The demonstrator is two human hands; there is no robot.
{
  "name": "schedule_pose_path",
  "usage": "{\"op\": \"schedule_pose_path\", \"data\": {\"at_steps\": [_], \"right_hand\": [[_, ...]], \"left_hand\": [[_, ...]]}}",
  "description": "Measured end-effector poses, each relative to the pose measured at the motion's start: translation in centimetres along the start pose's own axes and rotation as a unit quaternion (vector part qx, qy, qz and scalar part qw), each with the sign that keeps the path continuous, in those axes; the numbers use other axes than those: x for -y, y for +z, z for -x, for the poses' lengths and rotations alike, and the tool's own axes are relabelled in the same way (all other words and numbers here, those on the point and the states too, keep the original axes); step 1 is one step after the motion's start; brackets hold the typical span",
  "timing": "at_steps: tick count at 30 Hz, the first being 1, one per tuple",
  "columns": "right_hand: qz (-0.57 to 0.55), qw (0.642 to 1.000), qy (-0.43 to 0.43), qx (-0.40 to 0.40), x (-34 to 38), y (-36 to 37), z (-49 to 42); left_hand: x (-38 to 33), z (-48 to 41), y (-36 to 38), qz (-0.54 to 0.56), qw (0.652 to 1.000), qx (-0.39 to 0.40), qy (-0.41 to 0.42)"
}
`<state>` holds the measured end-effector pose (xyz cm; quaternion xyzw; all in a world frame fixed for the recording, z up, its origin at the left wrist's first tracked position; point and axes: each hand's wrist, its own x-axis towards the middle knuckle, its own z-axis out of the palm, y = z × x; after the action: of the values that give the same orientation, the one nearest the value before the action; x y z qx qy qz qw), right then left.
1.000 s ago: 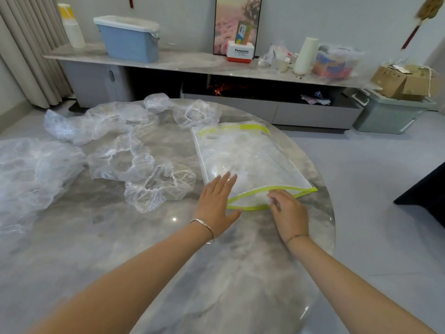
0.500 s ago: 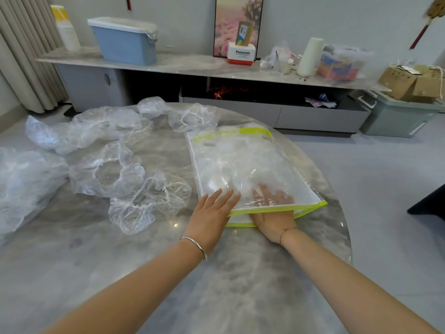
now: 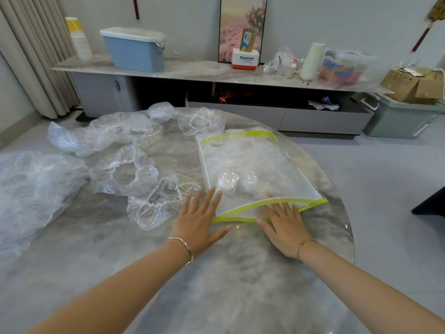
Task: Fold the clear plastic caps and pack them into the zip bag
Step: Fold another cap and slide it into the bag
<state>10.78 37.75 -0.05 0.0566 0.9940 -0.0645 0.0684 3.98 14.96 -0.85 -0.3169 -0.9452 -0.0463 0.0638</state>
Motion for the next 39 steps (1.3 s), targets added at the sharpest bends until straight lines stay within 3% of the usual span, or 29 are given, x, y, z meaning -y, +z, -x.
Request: {"op": "schedule_pose_path", "data": {"at_steps": [1,3,5,7,15,19,22,28,32,35,39], "right_hand": [[-0.003,1.000,-0.005,0.011,0.3,0.0,1.2],[-0.018,0.999,-0.014,0.024,1.2,0.0,3.1],[-0.020,0.999,-0.034,0.031,2.6,-0.4,5.0],[-0.018,0.998,-0.056,0.037,4.1,-0.8,6.2],[-0.054,0.975,-0.214,0.025,10.9,-1.5,9.9],[-0.087,0.959,-0.251,0.096,13.2,0.4,11.4],[-0.087,0.959,-0.239,0.122,13.8,1.6,12.0],[-0.007,0.952,-0.292,0.095,12.9,1.8,12.7],[0.012,0.941,-0.338,0.032,12.4,2.4,13.5],[0.009,0.948,-0.319,-0.012,12.3,2.9,13.6],[-0.154,0.957,-0.243,-0.040,12.1,3.3,13.5]], "left_hand": [[1.0,1.0,-0.2,-0.006,0.999,-0.004,-0.038],[2.9,2.6,-1.0,0.006,0.991,0.059,-0.122],[4.5,4.6,-1.2,0.006,0.982,0.133,-0.138],[5.1,6.5,-1.7,0.017,0.975,0.190,-0.116],[2.3,14.9,-6.2,0.086,0.970,0.227,0.019],[1.2,17.7,-8.0,0.259,0.940,0.218,0.040],[2.9,18.4,-7.5,0.226,0.960,0.143,0.081],[5.8,19.9,-5.2,0.098,0.961,0.232,0.113],[5.8,20.0,-5.0,0.101,0.966,0.214,0.100],[5.0,19.4,-5.1,0.085,0.980,0.159,0.090],[5.6,18.9,-5.2,0.143,0.978,0.138,0.060]]}}
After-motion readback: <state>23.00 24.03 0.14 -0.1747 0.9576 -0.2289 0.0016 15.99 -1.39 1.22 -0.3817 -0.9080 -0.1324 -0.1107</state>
